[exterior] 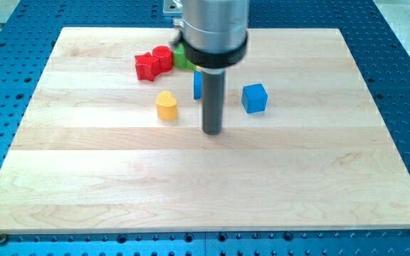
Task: Move the red star slightly to the right
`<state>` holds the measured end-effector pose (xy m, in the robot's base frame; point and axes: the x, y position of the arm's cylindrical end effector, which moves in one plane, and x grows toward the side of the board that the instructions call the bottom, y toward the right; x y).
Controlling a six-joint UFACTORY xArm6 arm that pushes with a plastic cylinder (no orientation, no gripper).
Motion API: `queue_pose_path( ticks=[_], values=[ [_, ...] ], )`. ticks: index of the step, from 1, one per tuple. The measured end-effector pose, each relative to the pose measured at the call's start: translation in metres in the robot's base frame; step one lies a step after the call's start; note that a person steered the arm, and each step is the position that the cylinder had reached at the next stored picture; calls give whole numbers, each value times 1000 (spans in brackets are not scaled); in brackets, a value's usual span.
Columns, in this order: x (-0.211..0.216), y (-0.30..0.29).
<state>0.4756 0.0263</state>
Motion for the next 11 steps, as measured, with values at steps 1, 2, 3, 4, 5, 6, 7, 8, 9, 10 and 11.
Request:
queue_pose_path(
  ticks=[1, 2, 3, 4, 5, 6, 7, 8, 9, 10, 11],
  values=[
    [38, -19],
    [38, -86],
    [-24, -101],
    [-47, -101],
    [-49, -127],
    [-68, -193],
    [-126, -217],
    [-183, -216],
    [-178, -197],
    [-174, -179],
    [-163, -152]
  ],
)
